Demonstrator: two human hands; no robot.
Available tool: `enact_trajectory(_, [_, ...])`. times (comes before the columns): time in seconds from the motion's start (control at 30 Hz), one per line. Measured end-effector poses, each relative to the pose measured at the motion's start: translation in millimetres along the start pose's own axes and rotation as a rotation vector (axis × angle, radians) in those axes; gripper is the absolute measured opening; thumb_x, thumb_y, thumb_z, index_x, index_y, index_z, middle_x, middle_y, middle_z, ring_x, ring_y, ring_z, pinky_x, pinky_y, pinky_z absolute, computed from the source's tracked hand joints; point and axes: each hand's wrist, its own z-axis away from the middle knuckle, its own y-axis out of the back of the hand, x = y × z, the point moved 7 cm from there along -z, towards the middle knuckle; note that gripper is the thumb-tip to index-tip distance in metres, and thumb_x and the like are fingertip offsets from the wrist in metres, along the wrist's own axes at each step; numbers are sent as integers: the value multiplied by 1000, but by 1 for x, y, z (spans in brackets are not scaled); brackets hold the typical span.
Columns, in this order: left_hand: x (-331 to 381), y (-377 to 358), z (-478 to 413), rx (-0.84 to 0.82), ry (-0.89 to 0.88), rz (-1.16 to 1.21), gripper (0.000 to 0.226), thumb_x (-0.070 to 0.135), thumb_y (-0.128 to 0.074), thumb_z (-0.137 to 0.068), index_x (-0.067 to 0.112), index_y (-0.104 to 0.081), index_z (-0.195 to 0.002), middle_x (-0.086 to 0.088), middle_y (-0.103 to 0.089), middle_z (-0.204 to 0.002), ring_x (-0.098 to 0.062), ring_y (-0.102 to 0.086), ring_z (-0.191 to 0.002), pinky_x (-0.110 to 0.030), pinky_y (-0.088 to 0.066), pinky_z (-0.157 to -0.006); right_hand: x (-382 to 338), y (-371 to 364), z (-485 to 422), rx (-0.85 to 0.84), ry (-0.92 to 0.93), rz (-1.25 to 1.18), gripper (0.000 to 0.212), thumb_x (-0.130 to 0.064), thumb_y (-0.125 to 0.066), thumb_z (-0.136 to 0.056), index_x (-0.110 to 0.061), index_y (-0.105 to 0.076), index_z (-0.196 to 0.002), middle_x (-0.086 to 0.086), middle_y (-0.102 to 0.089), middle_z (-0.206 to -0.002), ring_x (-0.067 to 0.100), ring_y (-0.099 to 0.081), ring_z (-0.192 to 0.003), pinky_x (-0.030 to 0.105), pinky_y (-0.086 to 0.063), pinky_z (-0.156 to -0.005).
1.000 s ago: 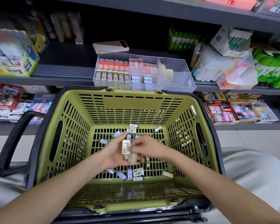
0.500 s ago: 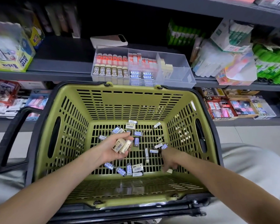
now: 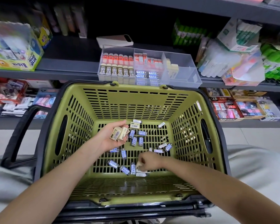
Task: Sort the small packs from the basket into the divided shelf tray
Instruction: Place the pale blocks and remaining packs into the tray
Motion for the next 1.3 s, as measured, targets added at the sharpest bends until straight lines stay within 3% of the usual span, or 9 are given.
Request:
enact_trajectory(0.2, [-1,2,-4,2,-7,-58,23,22,-78,-61,4,-72,-73,-10,-60,-83,-19,-55,-68,-24,-49,-45,-1,-4,-9,-17,-40,114,52,-18,-70,-82,-2,-47,-125,16,-55,-121,31,-53,-111,38,-47,-90])
enact_trajectory(0.47, [-3,5,-11,16,-22,-188,17,24,-81,-59,9,-75,-65,-7,-62,-81,-18,-57,-71,-24,-51,-49,11,-6,-11,23,-114,188,34,-25,-73,-78,3,-62,-95,14,-63,-92,29,-61,-91,36,-50,-77])
enact_trajectory(0.67, [-6,7,-13,24,-19,-202,19,25,-82,-56,9,-75,-64,-8,-60,-85,-19,-56,-74,-25,-52,-50,18,-4,-10,1,-82,131,53,-29,-72,-79,-9,-54,-125,8,-55,-131,26,-52,-118,34,-44,-95])
enact_trajectory(0.8, [-9,5,-13,14,-17,-235,27,24,-82,-56,8,-72,-75,-9,-59,-93,-21,-55,-80,-25,-52,-51,19,-7,-7,-9,-100,96,53,-30,-72,-79,-8,-52,-123,11,-58,-117,25,-54,-102,29,-41,-75])
enact_trajectory(0.93, [-9,3,-13,6,-18,-285,36,25,-81,-56,6,-69,-85,-9,-59,-89,-20,-56,-77,-24,-53,-51,20,-10,-7,-76,-166,79,43,-30,-71,-79,-4,-58,-111,9,-60,-100,26,-58,-95,32,-48,-78])
enact_trajectory(1.0, [-10,3,-13,3,-25,-337,38,27,-80,-58,7,-66,-87,-8,-60,-88,-19,-57,-76,-24,-53,-52,20,-10,-6,-67,-190,52,47,-29,-71,-79,-3,-57,-115,9,-61,-108,26,-58,-99,35,-49,-83])
enact_trajectory(1.1, [-10,5,-13,27,-40,-453,39,33,-79,-59,9,-67,-87,-8,-61,-92,-20,-57,-81,-24,-54,-54,25,-7,-2,-21,-227,-143,50,-20,-72,-80,0,-53,-121,11,-58,-115,27,-60,-102,29,-52,-75])
enact_trajectory(1.2, [-10,6,-13,46,-53,-565,49,40,-78,-58,11,-67,-96,-7,-64,-95,-20,-59,-83,-26,-53,-56,21,15,7,57,-231,-594,43,-12,-70,-81,1,-53,-119,13,-60,-106,12,-56,-62,17,-43,-44])
enact_trajectory(1.3, [-12,4,-12,35,-41,-614,49,45,-78,-58,15,-70,-96,-8,-67,-96,-20,-61,-86,-26,-53,-56,7,47,12,149,-148,-969,41,-17,-71,-80,-1,-58,-115,10,-66,-95,8,-49,-54,18,-43,-47])
